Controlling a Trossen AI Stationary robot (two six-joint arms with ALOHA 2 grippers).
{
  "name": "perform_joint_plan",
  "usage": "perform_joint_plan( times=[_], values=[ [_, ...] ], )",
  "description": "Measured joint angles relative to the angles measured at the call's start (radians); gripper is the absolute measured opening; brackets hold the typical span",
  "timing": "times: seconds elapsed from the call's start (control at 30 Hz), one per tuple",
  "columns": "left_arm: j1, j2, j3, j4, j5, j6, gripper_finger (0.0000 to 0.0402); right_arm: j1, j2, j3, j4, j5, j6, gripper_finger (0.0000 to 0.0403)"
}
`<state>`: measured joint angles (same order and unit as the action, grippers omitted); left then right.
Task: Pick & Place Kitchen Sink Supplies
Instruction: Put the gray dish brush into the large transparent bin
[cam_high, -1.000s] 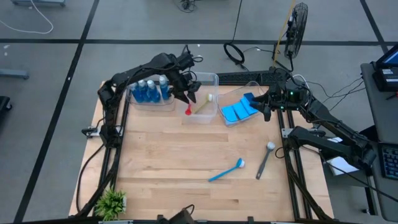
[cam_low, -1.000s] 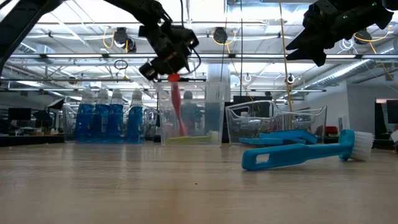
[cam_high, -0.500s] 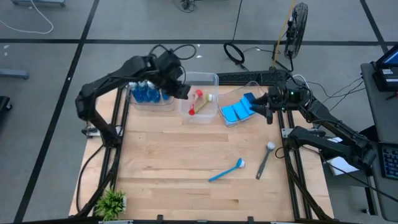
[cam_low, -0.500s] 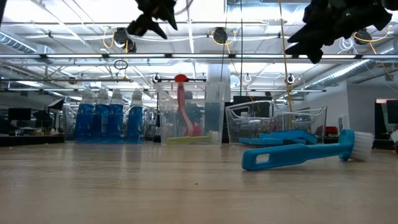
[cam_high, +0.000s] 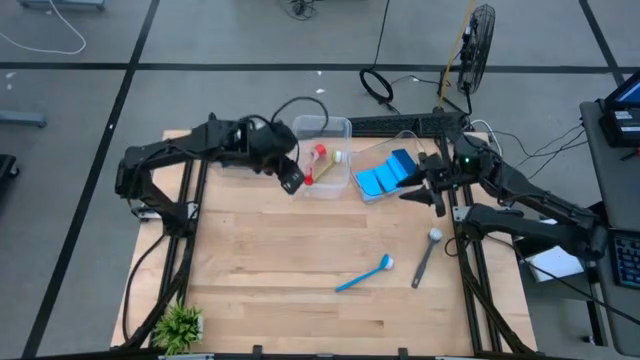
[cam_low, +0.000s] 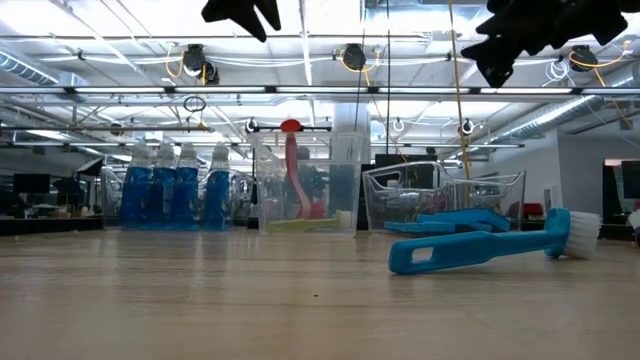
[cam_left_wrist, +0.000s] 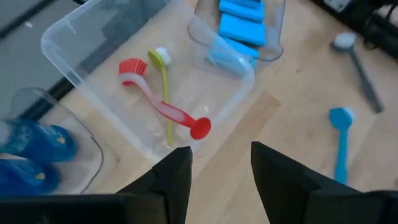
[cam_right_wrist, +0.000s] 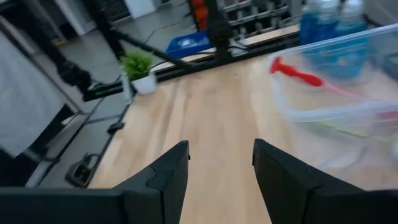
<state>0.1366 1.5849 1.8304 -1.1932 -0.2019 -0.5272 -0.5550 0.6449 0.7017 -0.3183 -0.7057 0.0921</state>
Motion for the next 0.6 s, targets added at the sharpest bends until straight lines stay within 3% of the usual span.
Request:
perform_joint_plan(
  times=[0.33,0.6],
  values=[
    [-0.198,0.0,-0.001,0.01,-0.363,-0.036,0.0166,0.152,0.0,0.0,0.0,0.083,0.001,0.0169],
    [-0.226,-0.01,-0.063,0.039,-0.369,-0.058,0.0166,0.21,0.0,0.0,-0.008,0.081,0.055,0.0169]
  ],
)
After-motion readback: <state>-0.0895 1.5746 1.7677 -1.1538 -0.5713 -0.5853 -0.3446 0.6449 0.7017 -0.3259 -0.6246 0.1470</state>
